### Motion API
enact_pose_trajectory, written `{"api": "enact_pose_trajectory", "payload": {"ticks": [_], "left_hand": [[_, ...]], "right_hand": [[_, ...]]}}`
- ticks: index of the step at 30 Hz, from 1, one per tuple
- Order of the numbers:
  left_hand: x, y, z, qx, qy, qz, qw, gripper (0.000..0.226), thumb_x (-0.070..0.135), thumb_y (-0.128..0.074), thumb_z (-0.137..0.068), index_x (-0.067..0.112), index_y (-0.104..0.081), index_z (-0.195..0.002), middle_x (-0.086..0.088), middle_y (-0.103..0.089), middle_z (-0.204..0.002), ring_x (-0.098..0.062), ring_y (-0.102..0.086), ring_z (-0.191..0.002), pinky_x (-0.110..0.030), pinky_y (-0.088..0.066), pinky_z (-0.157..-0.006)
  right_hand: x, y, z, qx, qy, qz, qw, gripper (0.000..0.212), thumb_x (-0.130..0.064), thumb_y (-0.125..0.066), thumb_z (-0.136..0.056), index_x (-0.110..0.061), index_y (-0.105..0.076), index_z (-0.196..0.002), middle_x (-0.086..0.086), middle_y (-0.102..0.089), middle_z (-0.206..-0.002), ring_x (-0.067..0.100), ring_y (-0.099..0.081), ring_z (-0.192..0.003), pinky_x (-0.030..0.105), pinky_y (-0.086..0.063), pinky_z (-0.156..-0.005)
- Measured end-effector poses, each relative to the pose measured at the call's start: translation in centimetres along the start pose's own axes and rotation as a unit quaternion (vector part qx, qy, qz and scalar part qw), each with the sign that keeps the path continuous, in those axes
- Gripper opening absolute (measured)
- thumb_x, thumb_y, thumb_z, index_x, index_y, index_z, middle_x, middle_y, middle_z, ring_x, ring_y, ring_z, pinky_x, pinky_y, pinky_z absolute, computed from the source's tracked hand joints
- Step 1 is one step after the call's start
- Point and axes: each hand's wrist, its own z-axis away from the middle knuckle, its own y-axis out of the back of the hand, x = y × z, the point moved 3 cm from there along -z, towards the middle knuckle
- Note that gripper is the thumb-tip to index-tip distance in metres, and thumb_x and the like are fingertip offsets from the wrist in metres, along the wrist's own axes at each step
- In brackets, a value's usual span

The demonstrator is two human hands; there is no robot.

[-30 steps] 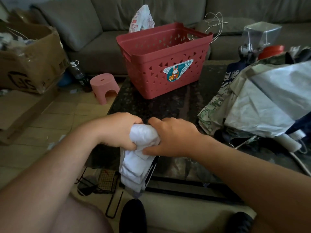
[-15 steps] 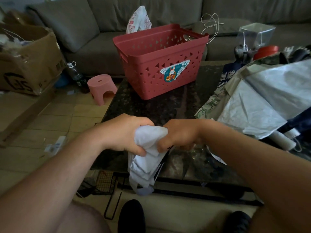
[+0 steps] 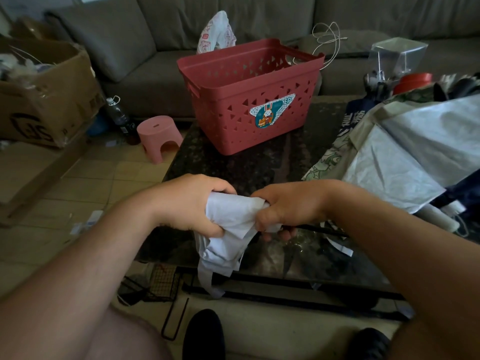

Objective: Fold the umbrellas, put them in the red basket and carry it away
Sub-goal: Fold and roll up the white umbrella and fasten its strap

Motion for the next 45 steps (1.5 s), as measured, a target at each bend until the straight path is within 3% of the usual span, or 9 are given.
{"api": "enact_pose_trajectory", "payload": {"ticks": [4,8,11,18,21,27,38,41,45], "left_hand": [[0.4,-0.4,0.0,-0.010,-0.002,-0.001,1.000,0.058,0.040,-0.088,-0.061,0.055,-0.066,-0.113,0.025,-0.073,-0.103,0.003,-0.069,-0.092,-0.035,-0.063,-0.082],[0.7,-0.3,-0.2,-0.004,0.008,-0.010,1.000,0.051,0.038,-0.090,-0.063,0.050,-0.068,-0.108,0.021,-0.074,-0.095,0.002,-0.070,-0.084,-0.033,-0.063,-0.075],[0.7,-0.3,-0.4,0.003,0.015,-0.023,1.000,0.043,0.038,-0.090,-0.063,0.046,-0.069,-0.100,0.017,-0.074,-0.086,-0.001,-0.070,-0.076,-0.035,-0.063,-0.068],[0.3,-0.1,-0.3,-0.004,0.027,-0.031,0.999,0.044,0.038,-0.091,-0.061,0.047,-0.071,-0.100,0.021,-0.074,-0.085,0.002,-0.070,-0.076,-0.027,-0.061,-0.065],[0.5,-0.1,-0.6,0.004,0.031,-0.028,0.999,0.037,0.038,-0.090,-0.061,0.042,-0.072,-0.094,0.016,-0.074,-0.082,-0.002,-0.070,-0.072,-0.032,-0.062,-0.064],[0.9,-0.1,-0.9,0.015,0.029,-0.011,0.999,0.038,0.042,-0.089,-0.059,0.043,-0.070,-0.093,0.016,-0.075,-0.083,-0.004,-0.071,-0.074,-0.038,-0.064,-0.068],[2.7,-1.4,-1.7,0.004,-0.042,-0.110,0.993,0.069,0.057,-0.091,-0.062,0.048,-0.058,-0.122,0.019,-0.056,-0.110,-0.006,-0.054,-0.106,-0.037,-0.053,-0.089],[3.4,-2.0,-1.8,-0.010,-0.042,-0.136,0.990,0.084,0.055,-0.091,-0.062,0.049,-0.047,-0.135,0.018,-0.054,-0.115,-0.008,-0.051,-0.111,-0.036,-0.052,-0.091],[3.8,-1.8,-1.7,0.014,-0.054,-0.141,0.988,0.076,0.055,-0.091,-0.057,0.055,-0.050,-0.121,0.020,-0.058,-0.104,-0.004,-0.056,-0.100,-0.035,-0.054,-0.084]], "right_hand": [[-0.1,0.1,0.6,-0.029,-0.018,-0.008,0.999,0.027,-0.010,-0.064,-0.086,-0.019,-0.062,-0.112,0.004,-0.068,-0.085,0.019,-0.063,-0.067,0.036,-0.054,-0.065],[-1.0,0.1,0.5,0.044,-0.032,0.007,0.998,0.040,-0.050,-0.067,-0.091,-0.037,-0.056,-0.127,0.006,-0.073,-0.106,0.025,-0.072,-0.078,0.043,-0.061,-0.070],[-1.3,-0.5,-0.2,0.137,0.001,0.090,0.987,0.045,-0.070,-0.059,-0.092,-0.028,-0.062,-0.107,0.010,-0.074,-0.085,0.026,-0.073,-0.064,0.043,-0.064,-0.063],[-0.3,-0.7,-0.4,0.151,0.055,0.226,0.961,0.045,-0.062,-0.075,-0.085,-0.038,-0.059,-0.120,-0.017,-0.064,-0.093,-0.007,-0.062,-0.077,0.031,-0.051,-0.079],[-0.3,-0.7,-0.3,0.190,0.042,0.242,0.950,0.056,-0.060,-0.074,-0.084,-0.042,-0.050,-0.131,-0.010,-0.066,-0.108,0.011,-0.064,-0.093,0.038,-0.055,-0.085],[-0.4,-2.0,-0.5,0.314,0.037,0.353,0.880,0.048,-0.055,-0.071,-0.073,-0.037,-0.045,-0.109,-0.010,-0.056,-0.081,0.023,-0.060,-0.073,0.033,-0.048,-0.059],[0.7,-0.1,-1.2,0.194,-0.044,0.161,0.967,0.020,-0.038,-0.075,-0.073,-0.024,-0.065,-0.083,-0.003,-0.070,-0.081,0.018,-0.066,-0.072,0.033,-0.052,-0.060],[1.4,0.1,-0.9,0.114,-0.084,0.000,0.990,0.013,-0.023,-0.072,-0.075,-0.014,-0.063,-0.072,0.003,-0.056,-0.056,0.020,-0.047,-0.045,0.025,-0.037,-0.046],[2.5,-0.2,-0.5,-0.048,-0.125,-0.104,0.985,0.019,-0.032,-0.064,-0.069,-0.016,-0.056,-0.063,0.001,-0.042,-0.054,0.013,-0.030,-0.041,0.017,-0.021,-0.045]]}}
